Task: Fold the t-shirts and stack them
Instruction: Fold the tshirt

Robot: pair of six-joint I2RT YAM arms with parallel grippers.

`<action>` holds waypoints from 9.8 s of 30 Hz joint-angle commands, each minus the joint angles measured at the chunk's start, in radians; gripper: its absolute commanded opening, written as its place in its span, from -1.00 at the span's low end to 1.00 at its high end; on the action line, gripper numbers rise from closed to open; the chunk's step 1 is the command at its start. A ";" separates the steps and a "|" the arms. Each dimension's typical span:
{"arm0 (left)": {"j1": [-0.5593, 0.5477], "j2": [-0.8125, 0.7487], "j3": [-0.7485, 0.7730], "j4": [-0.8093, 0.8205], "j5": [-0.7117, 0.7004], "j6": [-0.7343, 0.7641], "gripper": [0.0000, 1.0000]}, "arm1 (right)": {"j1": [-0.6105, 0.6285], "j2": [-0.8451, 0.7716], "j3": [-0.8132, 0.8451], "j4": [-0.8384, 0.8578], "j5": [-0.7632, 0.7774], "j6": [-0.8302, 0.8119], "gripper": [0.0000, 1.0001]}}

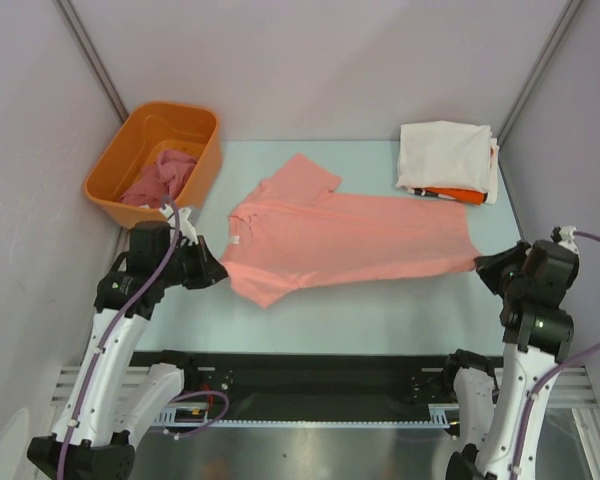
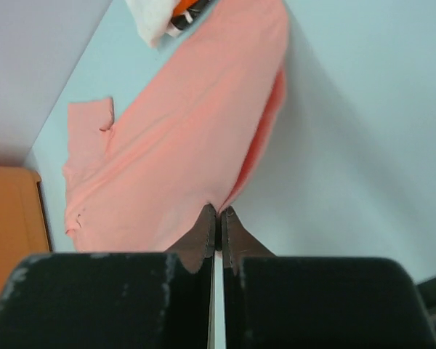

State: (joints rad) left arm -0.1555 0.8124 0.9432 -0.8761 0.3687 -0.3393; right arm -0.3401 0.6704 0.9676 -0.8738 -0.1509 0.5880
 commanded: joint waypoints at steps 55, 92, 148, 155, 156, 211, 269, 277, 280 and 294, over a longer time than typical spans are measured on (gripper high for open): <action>-0.015 0.307 -0.311 0.489 -0.214 -0.322 1.00 | -0.027 0.305 -0.403 0.278 -0.061 0.064 0.99; -0.001 0.370 -0.085 0.441 -0.364 -0.380 -0.99 | -0.121 0.589 0.001 0.201 -0.203 -0.030 -1.00; -0.076 1.707 1.488 0.256 -0.159 0.068 0.29 | 0.256 0.187 -0.018 0.041 -0.016 -0.089 0.99; -0.079 1.800 1.467 0.315 -0.192 0.029 0.25 | 0.265 0.181 -0.015 0.036 -0.006 -0.114 0.99; -0.079 1.806 1.461 0.315 -0.189 0.025 0.24 | 0.265 0.182 -0.015 0.038 -0.004 -0.117 0.99; -0.062 1.851 1.422 0.347 -0.090 0.000 -0.99 | 0.168 1.437 0.566 0.335 0.326 -0.162 -0.71; -0.104 0.398 0.041 0.322 -0.189 -0.191 -0.99 | 0.130 0.825 0.103 0.300 0.286 -0.192 -1.00; -0.098 0.323 0.032 0.230 -0.182 -0.202 -0.99 | 0.119 0.805 0.077 0.295 0.298 -0.191 -1.00; -0.095 0.283 -0.015 0.212 -0.174 -0.213 -0.99 | 0.107 0.810 0.060 0.300 0.306 -0.186 -1.00; -0.087 0.053 -0.202 0.100 -0.151 -0.245 -0.23 | 0.095 0.851 0.037 0.295 0.310 -0.160 0.86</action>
State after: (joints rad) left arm -0.2481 0.9169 0.7460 -0.7380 0.2100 -0.5705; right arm -0.2401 1.5181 1.0027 -0.5900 0.1364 0.4217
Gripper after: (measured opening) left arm 0.348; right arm 0.840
